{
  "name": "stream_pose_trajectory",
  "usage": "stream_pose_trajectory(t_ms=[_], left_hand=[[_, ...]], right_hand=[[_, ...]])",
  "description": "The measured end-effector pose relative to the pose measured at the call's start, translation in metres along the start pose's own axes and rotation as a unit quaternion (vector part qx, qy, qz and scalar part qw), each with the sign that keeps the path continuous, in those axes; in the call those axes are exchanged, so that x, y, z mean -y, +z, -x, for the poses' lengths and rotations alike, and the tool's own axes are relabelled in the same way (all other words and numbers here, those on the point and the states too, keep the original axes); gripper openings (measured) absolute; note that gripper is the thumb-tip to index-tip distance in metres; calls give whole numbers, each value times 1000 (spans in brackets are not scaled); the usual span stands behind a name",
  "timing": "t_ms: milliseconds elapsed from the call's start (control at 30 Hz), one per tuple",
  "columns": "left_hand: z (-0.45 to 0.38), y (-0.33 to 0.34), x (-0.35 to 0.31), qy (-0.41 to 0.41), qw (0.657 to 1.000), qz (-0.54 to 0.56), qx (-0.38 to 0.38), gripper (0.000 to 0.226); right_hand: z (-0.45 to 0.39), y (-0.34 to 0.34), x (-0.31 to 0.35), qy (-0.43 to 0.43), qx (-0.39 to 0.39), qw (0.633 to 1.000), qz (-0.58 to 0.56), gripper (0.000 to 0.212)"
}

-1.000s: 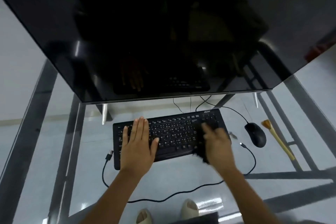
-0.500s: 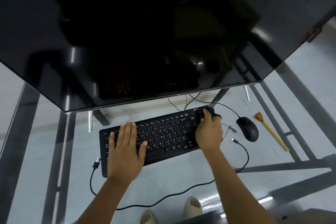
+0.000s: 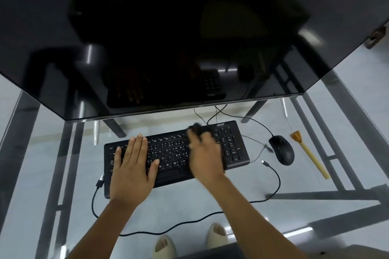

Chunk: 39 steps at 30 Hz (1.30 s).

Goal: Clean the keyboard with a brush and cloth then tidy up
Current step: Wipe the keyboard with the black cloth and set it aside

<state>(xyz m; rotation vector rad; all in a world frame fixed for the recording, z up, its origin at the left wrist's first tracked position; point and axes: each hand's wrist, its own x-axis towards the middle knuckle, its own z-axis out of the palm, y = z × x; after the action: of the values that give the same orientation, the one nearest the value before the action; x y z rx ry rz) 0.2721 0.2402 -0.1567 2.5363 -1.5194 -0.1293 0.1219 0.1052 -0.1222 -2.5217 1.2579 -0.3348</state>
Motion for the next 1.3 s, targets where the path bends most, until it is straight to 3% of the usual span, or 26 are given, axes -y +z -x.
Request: stream_pose_trajectory(t_ms=[67, 100, 233, 300, 400, 500, 533, 667, 700, 800, 867, 900, 933, 1033, 1100, 1167, 1267, 1300], left_hand=[[-1, 0, -1, 0, 1000, 3, 7, 69], [0, 0, -2, 2, 1000, 5, 11, 69], [-1, -7, -5, -11, 1000, -22, 16, 70], [-7, -13, -19, -8, 1000, -28, 12, 72], [-20, -17, -57, 65, 996, 6, 60, 87], [-30, -17, -90, 95, 988, 44, 117, 109], [-31, -16, -94, 90, 986, 53, 127, 114], [-30, -14, -92, 84, 985, 83, 128, 126], [-30, -14, -91, 84, 984, 92, 125, 128], [-34, -14, -90, 91, 985, 98, 112, 132], [-35, -15, -90, 89, 986, 91, 112, 133], [-34, -16, -91, 84, 986, 83, 120, 134], [-34, -17, -92, 81, 986, 75, 129, 135], [-34, -18, -92, 68, 985, 69, 145, 136], [-34, -18, -91, 63, 984, 72, 148, 137], [-35, -16, -91, 63, 985, 73, 145, 137], [-35, -16, -91, 71, 985, 69, 143, 136], [-35, -16, -91, 73, 984, 67, 146, 136]], right_hand=[[10, 0, 5, -117, 65, 991, 1, 55], [6, -4, -6, -121, 71, 990, 0, 52], [-14, -21, -71, 88, -65, 994, -7, 45], [-15, -24, -83, 133, -75, 988, -12, 43], [-1, -18, -58, 24, -44, 999, 6, 51], [6, -18, -50, -132, 72, 988, 20, 52], [-1, -21, -59, -117, 66, 991, 1, 51], [-28, -26, -92, 150, -44, 988, -18, 43], [-27, -23, -81, 157, -47, 986, -3, 43], [-7, -11, -28, 8, 14, 1000, 7, 47], [7, -7, -25, -112, 77, 991, -7, 47], [4, -12, -39, -125, 72, 989, -10, 46], [-3, -17, -57, -100, 48, 994, -12, 46], [-21, -32, -108, 101, -32, 994, -28, 45], [-13, -33, -109, 154, -47, 987, -23, 44], [12, -24, -86, 66, -34, 997, 9, 52], [52, -23, -70, -145, 81, 986, 24, 74], [51, -27, -82, -160, 91, 983, 29, 78]])
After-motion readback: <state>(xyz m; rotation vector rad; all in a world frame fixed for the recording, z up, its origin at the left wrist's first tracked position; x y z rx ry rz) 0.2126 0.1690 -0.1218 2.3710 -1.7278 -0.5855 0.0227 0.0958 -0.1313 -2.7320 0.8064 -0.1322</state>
